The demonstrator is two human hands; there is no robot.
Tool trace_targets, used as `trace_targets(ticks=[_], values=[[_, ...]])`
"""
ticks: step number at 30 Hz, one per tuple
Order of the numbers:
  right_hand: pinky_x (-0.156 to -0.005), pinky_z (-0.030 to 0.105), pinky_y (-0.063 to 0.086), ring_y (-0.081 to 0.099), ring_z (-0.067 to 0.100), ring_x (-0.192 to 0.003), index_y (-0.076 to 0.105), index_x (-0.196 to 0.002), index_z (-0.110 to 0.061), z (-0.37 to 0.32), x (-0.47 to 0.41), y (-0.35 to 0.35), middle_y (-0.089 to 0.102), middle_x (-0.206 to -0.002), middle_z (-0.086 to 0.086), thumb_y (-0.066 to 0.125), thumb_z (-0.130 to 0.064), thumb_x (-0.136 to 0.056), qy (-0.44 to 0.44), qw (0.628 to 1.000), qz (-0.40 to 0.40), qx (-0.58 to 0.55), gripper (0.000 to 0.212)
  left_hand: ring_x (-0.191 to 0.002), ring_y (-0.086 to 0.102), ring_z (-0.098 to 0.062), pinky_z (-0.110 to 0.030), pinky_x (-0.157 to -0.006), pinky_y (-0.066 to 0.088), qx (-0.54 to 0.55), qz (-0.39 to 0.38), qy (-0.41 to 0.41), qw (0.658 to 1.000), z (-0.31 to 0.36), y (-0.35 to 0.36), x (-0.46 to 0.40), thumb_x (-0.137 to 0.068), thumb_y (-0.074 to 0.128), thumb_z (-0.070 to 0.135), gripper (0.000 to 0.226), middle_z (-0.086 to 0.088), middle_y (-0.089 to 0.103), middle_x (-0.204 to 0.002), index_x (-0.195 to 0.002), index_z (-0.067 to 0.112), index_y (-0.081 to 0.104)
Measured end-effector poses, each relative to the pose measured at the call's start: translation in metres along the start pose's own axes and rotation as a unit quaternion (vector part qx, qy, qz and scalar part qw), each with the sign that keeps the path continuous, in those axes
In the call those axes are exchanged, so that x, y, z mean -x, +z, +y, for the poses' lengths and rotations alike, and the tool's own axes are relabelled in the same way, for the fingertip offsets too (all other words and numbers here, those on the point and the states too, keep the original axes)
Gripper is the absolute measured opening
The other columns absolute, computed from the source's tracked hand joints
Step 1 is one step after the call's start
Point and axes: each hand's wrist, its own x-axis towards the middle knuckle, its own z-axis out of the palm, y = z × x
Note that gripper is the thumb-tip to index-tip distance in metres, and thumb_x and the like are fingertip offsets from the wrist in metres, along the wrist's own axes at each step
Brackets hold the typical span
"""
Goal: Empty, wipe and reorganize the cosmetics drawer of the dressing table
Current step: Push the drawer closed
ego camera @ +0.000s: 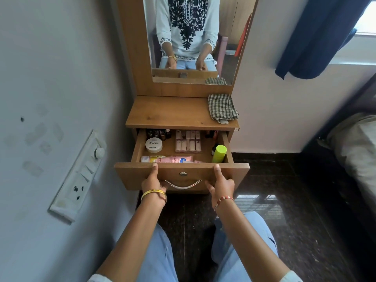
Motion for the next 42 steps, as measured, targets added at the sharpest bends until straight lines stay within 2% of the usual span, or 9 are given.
trace_targets(ticks=[15, 22, 28, 32, 35, 37, 39, 41, 42], values=[[-0.099, 0.041, 0.046, 0.047, 0.030, -0.124, 0.037, -0.132, -0.005, -0.018, -0.045, 0.042, 0.047, -0.134, 0.013, 0.062, -0.029, -0.087, -0.030, 0.999, -0.003, 0.027, 0.057, -0.125, 0.047, -0.033, -0.053, -0.105, 0.038, -0.030, 0.004, -0.018, 0.999, 0.016, 0.046, -0.048, -0.085, 0.062, 0.030, 0.060, -0.013, 0.048, -0.135, -0.134, 0.009, 0.035], [-0.099, 0.044, 0.047, 0.048, 0.031, -0.123, 0.037, -0.133, -0.004, -0.030, -0.070, 0.065, 0.047, -0.133, 0.014, 0.063, -0.031, -0.086, -0.025, 0.999, -0.001, 0.047, 0.060, -0.123, 0.049, -0.033, -0.049, -0.101, 0.044, -0.038, -0.028, -0.006, 0.999, 0.022, 0.069, -0.067, -0.088, 0.058, 0.032, 0.055, -0.014, 0.049, -0.134, -0.132, 0.006, 0.038], [-0.102, 0.045, 0.045, 0.048, 0.032, -0.124, 0.034, -0.137, -0.003, -0.037, -0.089, 0.086, 0.046, -0.135, 0.014, 0.065, -0.037, -0.083, -0.025, 0.999, 0.003, 0.046, 0.071, -0.126, 0.047, -0.029, -0.045, -0.101, 0.040, -0.008, -0.074, -0.024, 0.997, 0.024, 0.078, -0.082, -0.095, 0.047, 0.028, 0.042, -0.009, 0.057, -0.114, -0.131, 0.008, 0.042], [-0.106, 0.047, 0.040, 0.043, 0.031, -0.129, 0.027, -0.142, -0.002, -0.041, -0.100, 0.099, 0.040, -0.141, 0.015, 0.061, -0.035, -0.087, -0.020, 0.999, 0.003, 0.026, 0.072, -0.128, 0.044, -0.027, -0.042, -0.102, 0.035, 0.005, -0.092, -0.025, 0.995, 0.030, 0.081, -0.090, -0.098, 0.039, 0.024, 0.020, -0.009, 0.046, -0.138, -0.103, 0.012, 0.054], [-0.107, 0.046, 0.039, 0.041, 0.029, -0.130, 0.026, -0.144, -0.009, -0.045, -0.106, 0.102, 0.039, -0.143, 0.010, 0.051, -0.025, -0.094, 0.002, 1.000, 0.001, -0.009, 0.058, -0.129, 0.043, -0.026, -0.041, -0.099, 0.035, -0.004, -0.108, -0.023, 0.994, 0.034, 0.087, -0.095, -0.098, 0.038, 0.024, 0.020, -0.008, 0.044, -0.141, -0.099, 0.012, 0.055], [-0.105, 0.043, 0.040, 0.039, 0.028, -0.132, 0.029, -0.143, -0.012, -0.049, -0.110, 0.103, 0.038, -0.143, 0.008, 0.045, -0.017, -0.097, 0.015, 1.000, -0.007, -0.024, 0.049, -0.115, 0.052, -0.025, -0.042, -0.100, 0.035, 0.000, -0.113, -0.026, 0.993, 0.036, 0.090, -0.100, -0.098, 0.038, 0.024, 0.021, -0.007, 0.047, -0.137, -0.095, 0.012, 0.054], [-0.095, 0.032, 0.042, 0.037, 0.026, -0.132, 0.031, -0.142, -0.013, -0.054, -0.109, 0.104, 0.038, -0.143, 0.007, 0.042, -0.010, -0.097, 0.016, 1.000, -0.018, 0.005, 0.047, -0.099, 0.054, -0.024, -0.042, -0.102, 0.034, 0.003, -0.120, -0.029, 0.992, 0.038, 0.092, -0.103, -0.098, 0.037, 0.024, 0.022, -0.007, 0.052, -0.127, -0.086, 0.013, 0.053], [-0.081, 0.023, 0.040, 0.037, 0.023, -0.133, 0.031, -0.143, -0.012, -0.056, -0.111, 0.105, 0.037, -0.144, 0.006, 0.040, -0.005, -0.097, 0.021, 0.999, -0.026, 0.022, 0.047, -0.102, 0.052, -0.024, -0.043, -0.104, 0.032, 0.000, -0.125, -0.028, 0.992, 0.037, 0.091, -0.106, -0.098, 0.036, 0.025, 0.023, -0.004, 0.055, -0.112, -0.086, 0.014, 0.053], [-0.081, 0.024, 0.039, 0.037, 0.023, -0.133, 0.030, -0.143, -0.013, -0.055, -0.112, 0.106, 0.037, -0.145, 0.005, 0.040, -0.006, -0.097, 0.025, 0.999, -0.030, 0.024, 0.047, -0.100, 0.053, -0.023, -0.044, -0.104, 0.032, -0.005, -0.125, -0.029, 0.992, 0.037, 0.089, -0.106, -0.098, 0.036, 0.026, 0.024, -0.003, 0.056, -0.106, -0.086, 0.014, 0.053]])
